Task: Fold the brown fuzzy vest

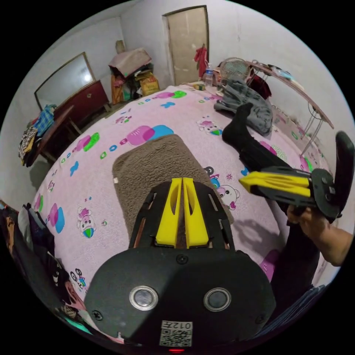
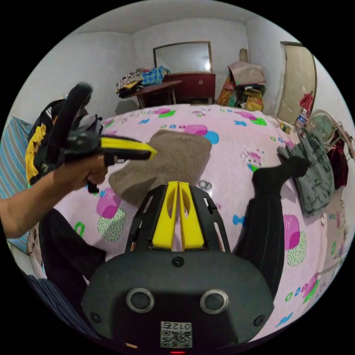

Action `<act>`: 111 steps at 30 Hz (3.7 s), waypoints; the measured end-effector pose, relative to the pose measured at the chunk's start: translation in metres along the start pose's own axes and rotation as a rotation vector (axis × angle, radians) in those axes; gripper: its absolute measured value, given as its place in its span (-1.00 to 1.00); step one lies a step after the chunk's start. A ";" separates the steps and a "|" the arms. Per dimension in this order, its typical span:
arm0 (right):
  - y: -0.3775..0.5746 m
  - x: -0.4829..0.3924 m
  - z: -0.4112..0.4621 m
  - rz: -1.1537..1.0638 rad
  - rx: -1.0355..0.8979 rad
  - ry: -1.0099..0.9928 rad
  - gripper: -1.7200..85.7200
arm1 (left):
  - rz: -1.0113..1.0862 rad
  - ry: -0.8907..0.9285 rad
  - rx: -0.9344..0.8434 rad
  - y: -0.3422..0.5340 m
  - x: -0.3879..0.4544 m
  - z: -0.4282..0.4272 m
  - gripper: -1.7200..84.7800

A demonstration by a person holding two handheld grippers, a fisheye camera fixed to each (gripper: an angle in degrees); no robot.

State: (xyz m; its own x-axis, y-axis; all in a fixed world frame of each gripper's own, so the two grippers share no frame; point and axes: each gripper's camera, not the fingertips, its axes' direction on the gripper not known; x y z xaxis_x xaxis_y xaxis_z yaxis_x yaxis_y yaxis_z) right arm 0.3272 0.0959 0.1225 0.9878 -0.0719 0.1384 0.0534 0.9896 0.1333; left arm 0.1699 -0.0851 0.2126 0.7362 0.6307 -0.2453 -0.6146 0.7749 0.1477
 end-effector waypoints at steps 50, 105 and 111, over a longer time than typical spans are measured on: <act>-0.034 -0.282 0.128 -0.595 -0.191 -0.023 -0.84 | 0.002 0.036 -0.253 0.168 -0.186 0.048 -0.94; 0.001 -0.107 0.134 -0.101 -0.051 0.013 -0.98 | -0.203 0.025 -0.170 0.158 -0.209 0.065 -0.96; -0.018 -0.069 0.092 -0.057 -0.050 -0.154 -0.98 | -0.253 0.073 -0.040 0.166 -0.209 0.025 -0.96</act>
State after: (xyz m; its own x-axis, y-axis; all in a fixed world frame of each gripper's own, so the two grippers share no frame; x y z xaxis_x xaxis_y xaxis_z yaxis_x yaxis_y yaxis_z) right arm 0.2448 0.0713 0.2003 0.9490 -0.1425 0.2811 0.1196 0.9881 0.0970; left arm -0.0790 -0.0872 0.3124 0.8461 0.4117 -0.3386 -0.4257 0.9042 0.0357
